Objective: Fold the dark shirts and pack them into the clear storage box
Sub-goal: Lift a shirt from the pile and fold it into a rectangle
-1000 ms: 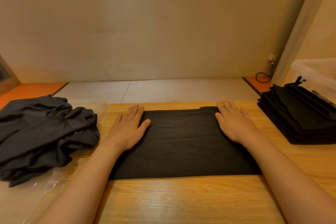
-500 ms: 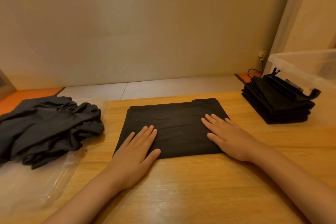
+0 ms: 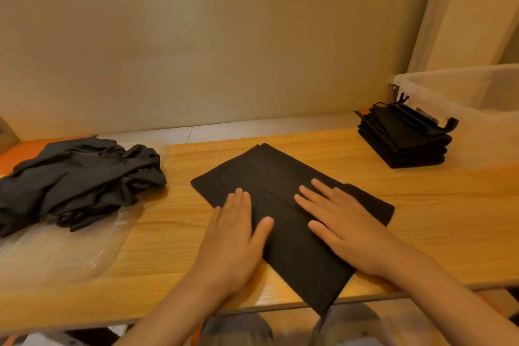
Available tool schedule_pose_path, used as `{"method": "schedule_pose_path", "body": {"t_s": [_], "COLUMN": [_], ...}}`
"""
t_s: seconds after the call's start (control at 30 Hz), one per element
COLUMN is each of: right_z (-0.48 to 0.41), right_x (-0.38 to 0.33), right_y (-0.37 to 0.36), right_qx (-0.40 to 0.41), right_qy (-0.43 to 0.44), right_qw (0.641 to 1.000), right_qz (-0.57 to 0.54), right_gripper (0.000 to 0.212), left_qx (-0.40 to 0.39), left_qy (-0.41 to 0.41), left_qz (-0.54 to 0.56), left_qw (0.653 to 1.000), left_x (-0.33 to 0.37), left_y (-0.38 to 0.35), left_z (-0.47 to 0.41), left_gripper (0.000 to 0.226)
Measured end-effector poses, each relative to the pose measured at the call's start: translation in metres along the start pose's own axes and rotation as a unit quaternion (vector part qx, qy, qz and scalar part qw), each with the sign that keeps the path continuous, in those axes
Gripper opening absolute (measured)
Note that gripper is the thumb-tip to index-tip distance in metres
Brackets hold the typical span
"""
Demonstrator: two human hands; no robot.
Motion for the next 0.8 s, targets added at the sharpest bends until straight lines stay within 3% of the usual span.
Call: {"method": "schedule_pose_path", "body": {"t_s": [0.1, 0.23, 0.33, 0.47, 0.6, 0.8], "right_z": [-0.004, -0.002, -0.007, -0.018, -0.017, 0.001], "right_x": [0.005, -0.018, -0.037, -0.042, -0.032, -0.018], "right_y": [-0.019, -0.028, -0.030, -0.010, -0.020, -0.028], "right_qx": [-0.020, 0.008, 0.023, 0.070, -0.002, -0.011], "right_qy": [-0.050, -0.137, -0.155, -0.084, 0.006, -0.019], "right_qw": [0.998, 0.990, 0.987, 0.994, 1.000, 0.999], "right_qz": [0.019, 0.020, -0.021, -0.013, 0.025, 0.048], "right_gripper": [0.053, 0.057, 0.059, 0.056, 0.053, 0.053], "left_qx": [-0.047, -0.123, -0.068, 0.003, -0.018, -0.040], "left_qy": [-0.029, -0.080, -0.065, -0.056, -0.043, -0.083], "left_qz": [-0.110, -0.116, -0.114, -0.082, -0.090, -0.141], "left_qw": [0.992, 0.982, 0.989, 0.995, 0.995, 0.986], "left_x": [0.004, -0.023, -0.026, 0.006, 0.024, 0.025], "left_y": [-0.021, -0.012, 0.011, 0.015, -0.017, -0.031], "left_z": [-0.001, -0.029, -0.032, -0.009, 0.004, 0.007], "left_gripper": [0.072, 0.063, 0.060, 0.059, 0.063, 0.069]}}
Point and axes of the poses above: each hand's wrist, its own z-axis away from the middle knuckle, its own y-axis out of the back of the hand, x = y × z, the point moved 10 cm from there along -z, towards the middle knuckle, and after that the axes turned 4 degrees about x, right-handed, at the moved point
